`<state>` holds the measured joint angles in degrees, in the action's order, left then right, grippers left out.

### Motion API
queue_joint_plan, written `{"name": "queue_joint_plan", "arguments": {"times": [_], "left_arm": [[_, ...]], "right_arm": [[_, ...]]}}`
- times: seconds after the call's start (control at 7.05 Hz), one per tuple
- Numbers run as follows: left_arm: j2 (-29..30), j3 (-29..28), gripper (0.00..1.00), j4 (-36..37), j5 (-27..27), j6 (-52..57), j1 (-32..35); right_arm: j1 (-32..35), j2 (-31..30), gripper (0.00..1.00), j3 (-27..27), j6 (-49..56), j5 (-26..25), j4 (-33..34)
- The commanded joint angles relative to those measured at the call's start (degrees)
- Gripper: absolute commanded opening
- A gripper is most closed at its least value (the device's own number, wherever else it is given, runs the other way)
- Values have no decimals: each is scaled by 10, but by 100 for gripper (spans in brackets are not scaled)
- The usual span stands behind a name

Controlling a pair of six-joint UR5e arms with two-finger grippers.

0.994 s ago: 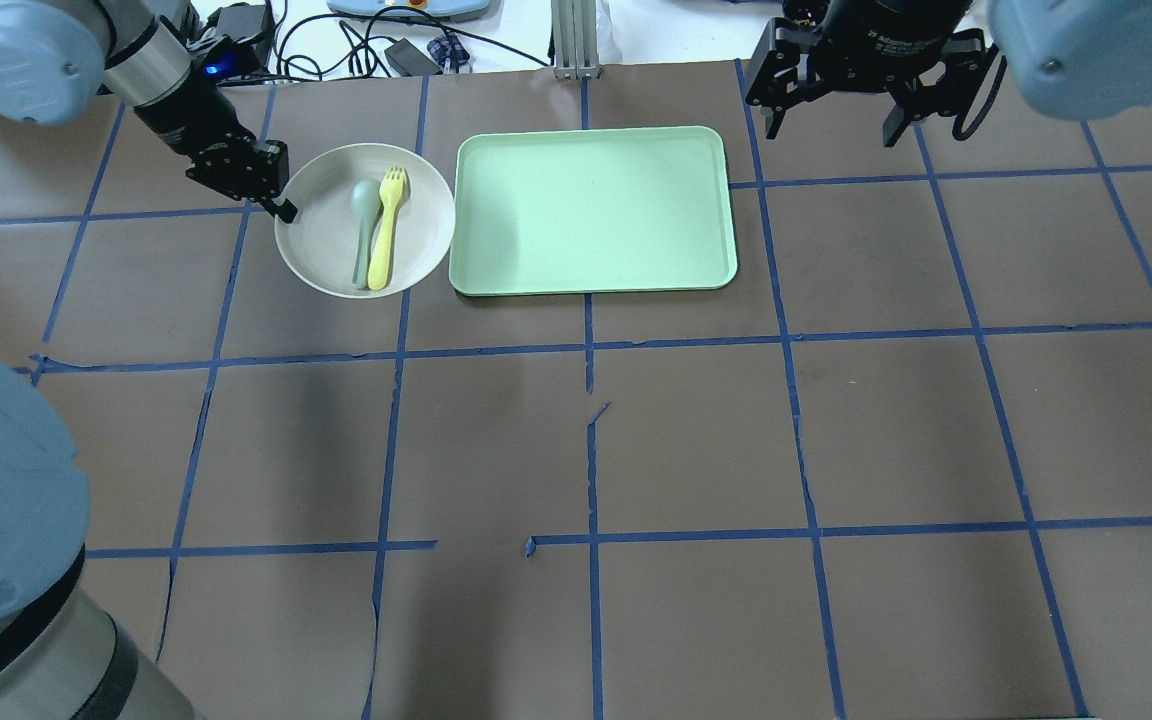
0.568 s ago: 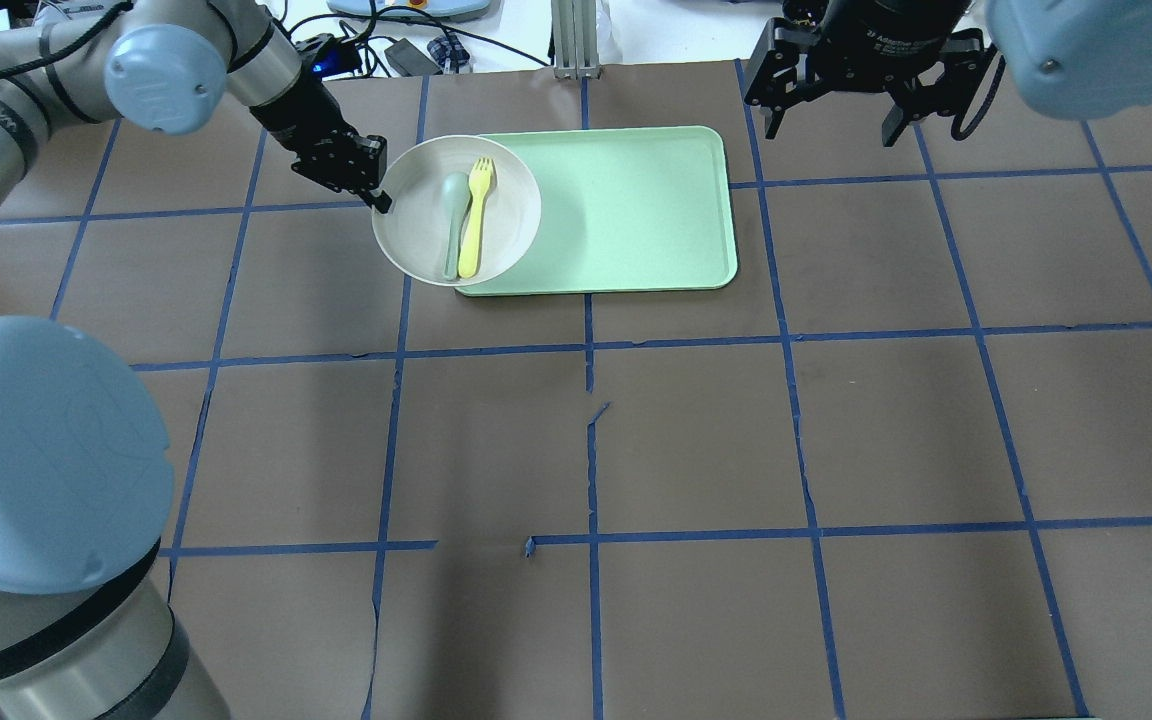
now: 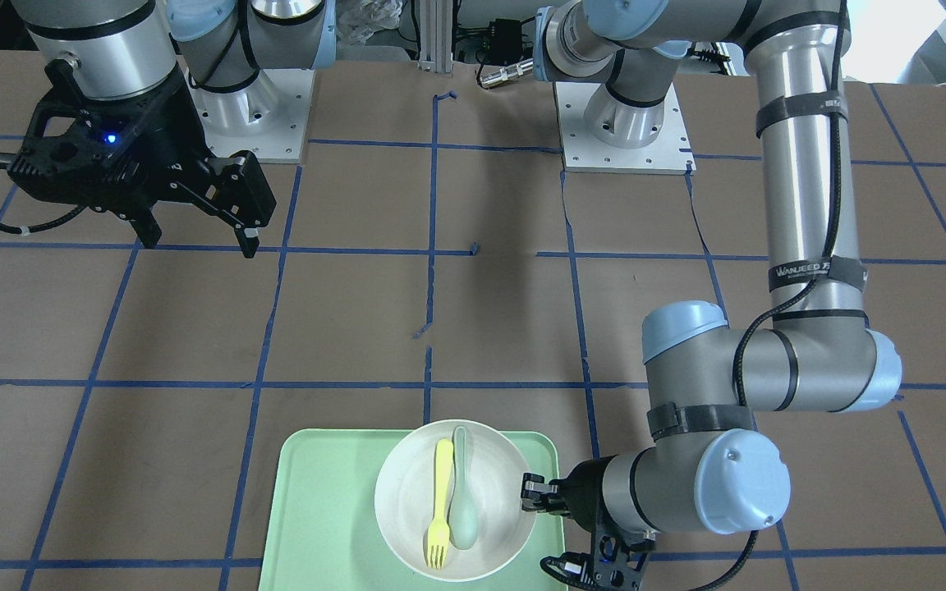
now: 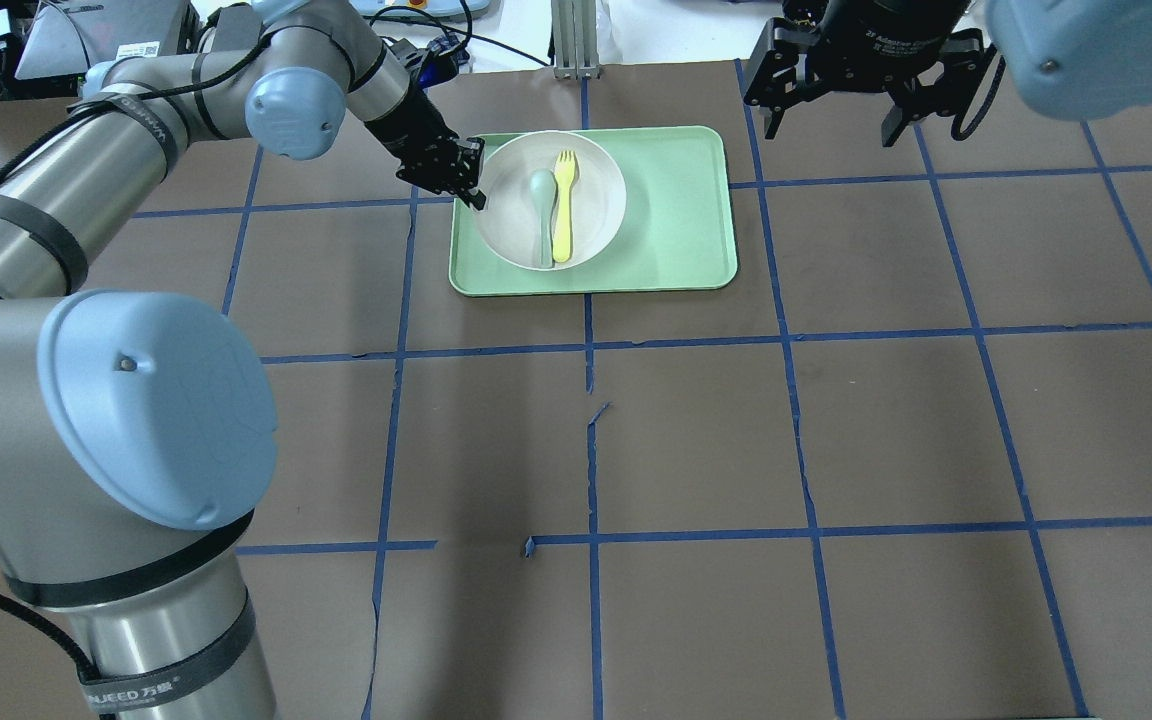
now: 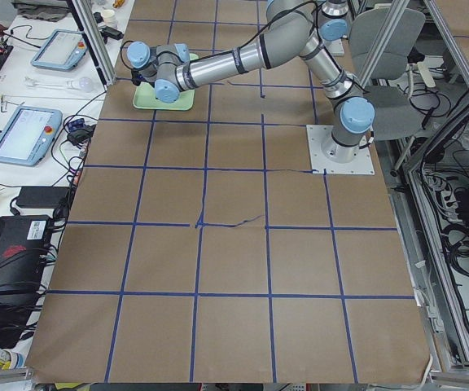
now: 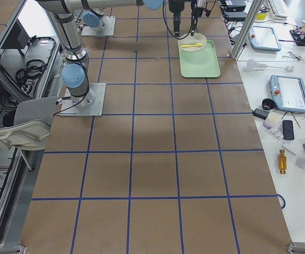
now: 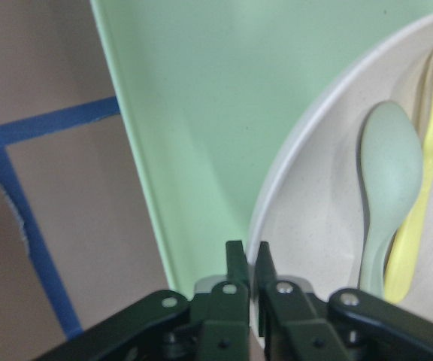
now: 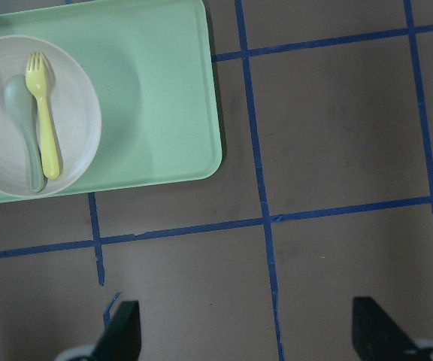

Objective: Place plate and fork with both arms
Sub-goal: 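Slide the plate with the left gripper onto the green tray, then open the left gripper and lift it away from the plate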

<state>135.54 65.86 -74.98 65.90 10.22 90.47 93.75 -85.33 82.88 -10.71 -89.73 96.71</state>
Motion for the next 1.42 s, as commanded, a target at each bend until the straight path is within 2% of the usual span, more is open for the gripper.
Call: {"name": "queue_joint_plan", "arguments": {"times": [0.0,0.43,0.57,0.71,0.85,0.99,1.28], "left_arm": [[36,-28,0,2,-2,-57,11],[43,-28,0,6,-1,-88,23],[42,-28,55,5,-2,-88,23],[36,-27,100,8,2,-85,25],[19,-27,100,-3,28,-83,30],[-15,-28,100,-43,80,-84,37],[-97,-20,100,-115,145,-80,30]], "right_arm": [[-1,0,100,0,1,0,0],[-1,-1,100,0,1,0,0],[0,0,100,0,1,0,0],[0,-1,100,1,1,0,0],[-1,0,100,0,1,0,0],[-1,1,100,0,1,0,4],[-1,2,100,0,1,1,8]]}}
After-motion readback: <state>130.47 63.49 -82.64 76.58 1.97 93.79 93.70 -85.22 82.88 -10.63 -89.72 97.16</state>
